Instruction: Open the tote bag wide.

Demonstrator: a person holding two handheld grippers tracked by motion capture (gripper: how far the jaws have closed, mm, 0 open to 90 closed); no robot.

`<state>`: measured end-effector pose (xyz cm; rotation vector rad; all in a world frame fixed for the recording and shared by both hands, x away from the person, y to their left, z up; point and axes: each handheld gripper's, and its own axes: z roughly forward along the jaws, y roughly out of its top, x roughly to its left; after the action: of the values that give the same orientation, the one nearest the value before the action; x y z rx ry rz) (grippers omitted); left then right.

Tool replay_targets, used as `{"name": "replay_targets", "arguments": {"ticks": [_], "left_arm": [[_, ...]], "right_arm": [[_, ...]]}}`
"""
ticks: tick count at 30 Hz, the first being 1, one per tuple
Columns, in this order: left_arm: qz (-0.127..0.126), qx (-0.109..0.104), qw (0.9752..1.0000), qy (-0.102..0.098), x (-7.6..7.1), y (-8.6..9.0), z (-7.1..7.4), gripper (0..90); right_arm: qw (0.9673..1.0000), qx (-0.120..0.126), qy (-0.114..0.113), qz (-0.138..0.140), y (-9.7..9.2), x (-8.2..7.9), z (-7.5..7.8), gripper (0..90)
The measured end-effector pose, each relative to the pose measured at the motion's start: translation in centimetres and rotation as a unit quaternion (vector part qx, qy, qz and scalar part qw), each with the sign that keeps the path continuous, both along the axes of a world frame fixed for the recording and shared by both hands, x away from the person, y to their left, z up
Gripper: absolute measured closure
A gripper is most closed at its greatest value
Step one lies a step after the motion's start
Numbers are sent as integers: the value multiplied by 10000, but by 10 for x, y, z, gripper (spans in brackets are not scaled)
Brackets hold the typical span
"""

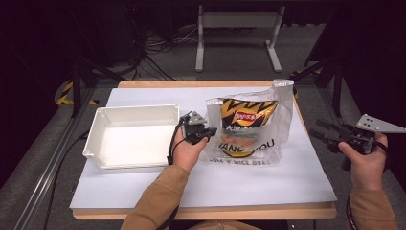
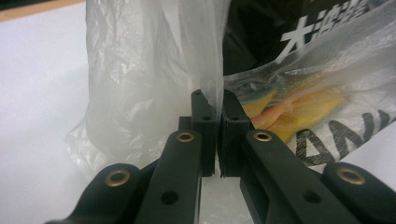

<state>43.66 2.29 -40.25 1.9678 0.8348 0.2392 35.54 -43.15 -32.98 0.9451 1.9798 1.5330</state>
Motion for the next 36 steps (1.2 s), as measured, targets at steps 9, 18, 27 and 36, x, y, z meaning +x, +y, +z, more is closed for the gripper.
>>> {"name": "replay_targets", "arguments": {"ticks": [9, 18, 27, 36], "left_arm": [[50, 54, 9998, 183, 2, -2, -9, 870], [126, -35, 9997, 211, 1, -3, -10, 770], [280, -170, 9983, -473, -18, 11, 23, 172], [221, -584, 9924, -1065, -23, 19, 75, 151]], "right_arm": [[10000, 13, 24, 3, 0, 1, -1, 462], [10000, 18, 50, -6, 0, 1, -1, 460], [10000, 50, 23, -30, -2, -1, 0, 455], [10000, 29, 24, -4, 0, 0, 0, 452]]}}
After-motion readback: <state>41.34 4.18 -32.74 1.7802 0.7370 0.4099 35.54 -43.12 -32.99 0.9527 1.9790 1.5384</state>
